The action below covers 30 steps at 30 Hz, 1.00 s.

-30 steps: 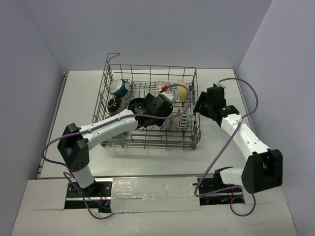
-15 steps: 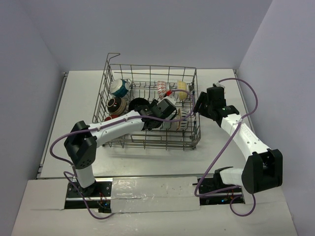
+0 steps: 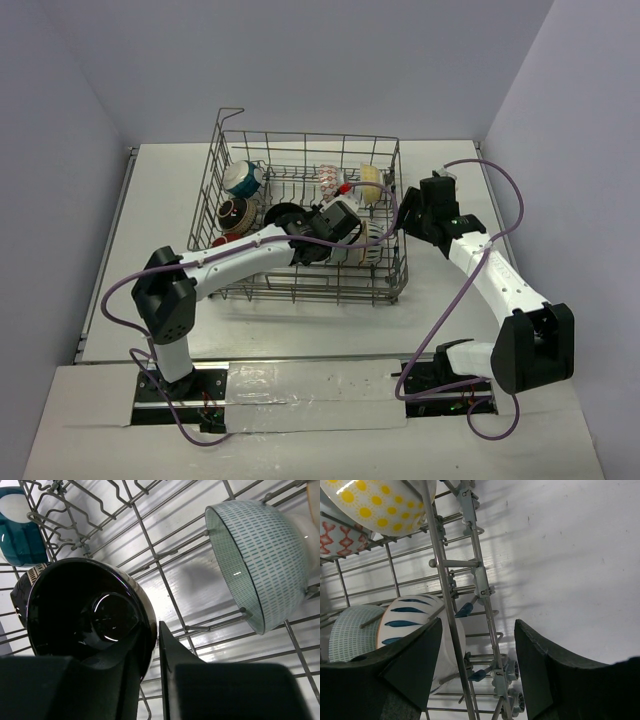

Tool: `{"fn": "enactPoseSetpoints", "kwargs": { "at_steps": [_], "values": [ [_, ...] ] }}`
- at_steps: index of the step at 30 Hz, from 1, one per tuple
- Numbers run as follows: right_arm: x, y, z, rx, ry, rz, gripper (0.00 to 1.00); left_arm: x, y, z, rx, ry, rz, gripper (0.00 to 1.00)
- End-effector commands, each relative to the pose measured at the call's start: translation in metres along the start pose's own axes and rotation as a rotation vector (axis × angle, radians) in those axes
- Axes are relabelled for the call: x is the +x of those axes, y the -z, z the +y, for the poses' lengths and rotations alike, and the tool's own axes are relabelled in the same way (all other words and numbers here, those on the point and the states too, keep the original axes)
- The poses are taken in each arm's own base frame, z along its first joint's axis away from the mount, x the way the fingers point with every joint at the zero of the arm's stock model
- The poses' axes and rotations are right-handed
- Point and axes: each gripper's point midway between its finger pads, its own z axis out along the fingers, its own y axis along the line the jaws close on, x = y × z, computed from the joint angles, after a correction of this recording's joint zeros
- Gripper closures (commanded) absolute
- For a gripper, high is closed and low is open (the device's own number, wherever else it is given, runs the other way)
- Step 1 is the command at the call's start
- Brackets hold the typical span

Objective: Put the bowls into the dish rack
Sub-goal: Pick up the bowl from the dish rack.

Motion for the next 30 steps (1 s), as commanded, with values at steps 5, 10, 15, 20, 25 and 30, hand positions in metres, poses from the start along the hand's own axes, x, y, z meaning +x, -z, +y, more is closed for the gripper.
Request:
{"fn": "enactPoseSetpoints", "kwargs": {
  "at_steps": [5,10,15,20,25,30],
  "values": [
    [-0.008,0.003,0.004,-0.026,-0.013,-0.037,0.33,-0.010,0.004,0.004,-0.031,0.004,-0.011,0.97],
    [-0.008,0.004,0.004,-0.028,-0.013,-0.038,0.33,-0.015,0.010,0.005,-0.018,0.016,-0.017,1.00],
    [-0.008,0.004,0.006,-0.035,-0.012,-0.036,0.33,-0.033,0.026,0.007,0.019,0.093,-0.043,1.00],
    [-0.008,0.005,0.007,-0.044,-0.011,-0.033,0.33,-0.070,0.061,0.007,0.171,0.235,-0.159,1.00],
    [-0.008,0.006,0.007,-0.044,-0.009,-0.036,0.33,-0.089,0.083,0.016,0.332,0.412,-0.223,1.00],
    [-0.009,0.005,0.006,-0.042,-0.007,-0.038,0.33,-0.109,0.112,0.040,0.577,0.666,-0.389,1.00]
  ]
}}
